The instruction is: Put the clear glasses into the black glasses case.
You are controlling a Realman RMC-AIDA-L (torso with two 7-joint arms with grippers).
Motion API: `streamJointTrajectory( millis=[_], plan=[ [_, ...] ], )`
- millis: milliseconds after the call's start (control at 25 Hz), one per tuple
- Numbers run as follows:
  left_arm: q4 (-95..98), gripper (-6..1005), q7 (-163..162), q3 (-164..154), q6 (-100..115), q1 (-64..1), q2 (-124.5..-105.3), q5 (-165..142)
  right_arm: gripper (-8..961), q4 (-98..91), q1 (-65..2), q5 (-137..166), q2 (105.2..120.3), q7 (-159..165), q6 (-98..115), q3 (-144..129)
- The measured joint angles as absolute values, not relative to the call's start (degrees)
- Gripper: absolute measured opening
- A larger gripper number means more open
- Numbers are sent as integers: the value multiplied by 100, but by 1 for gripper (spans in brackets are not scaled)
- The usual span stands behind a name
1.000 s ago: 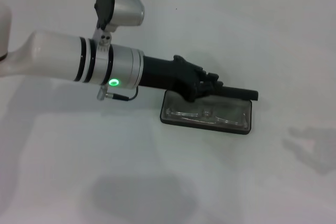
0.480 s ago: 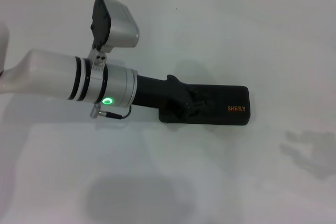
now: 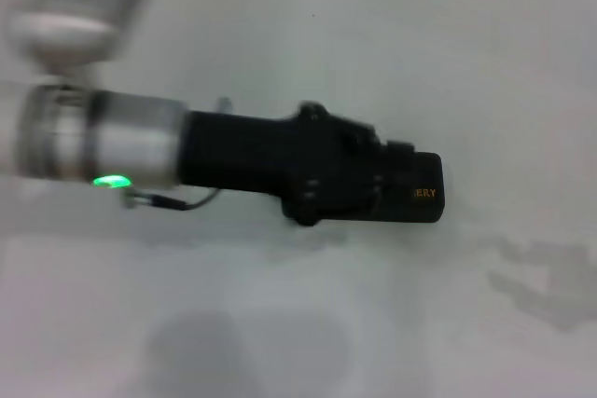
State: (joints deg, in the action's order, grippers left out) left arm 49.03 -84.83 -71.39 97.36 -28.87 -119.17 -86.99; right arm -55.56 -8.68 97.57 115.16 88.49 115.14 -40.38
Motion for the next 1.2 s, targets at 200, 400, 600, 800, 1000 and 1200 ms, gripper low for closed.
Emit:
streamJointTrajectory(
  millis=[200, 400, 600, 800, 1000, 1200],
  plan=[
    [6065, 261, -8175, -6609, 10733, -2187, -11860, -8313, 471, -5386, -1136, 9127, 11528, 8509, 11808, -4428],
    [5830, 437, -8335, -6097, 11008, -2053, -11729, -8242, 563, -5334, -1519, 8580, 11540, 8264, 11532, -5347],
    [5282, 569, -8330, -5893, 11227, -2067, -11569, -8071, 606, -5320, -1982, 8538, 11573, 8253, 11251, -5911],
    [5164, 613, -8302, -5875, 11249, -1978, -11578, -8039, 641, -5315, -2171, 8533, 11585, 8229, 11069, -6086],
    [5062, 622, -8246, -5870, 11253, -1901, -11595, -8059, 677, -5123, -2280, 8247, 11605, 8088, 10978, -6192],
    [4938, 622, -8197, -5866, 11260, -1848, -11571, -8060, 712, -5033, -2312, 8102, 11605, 8040, 10960, -6239]
  ],
)
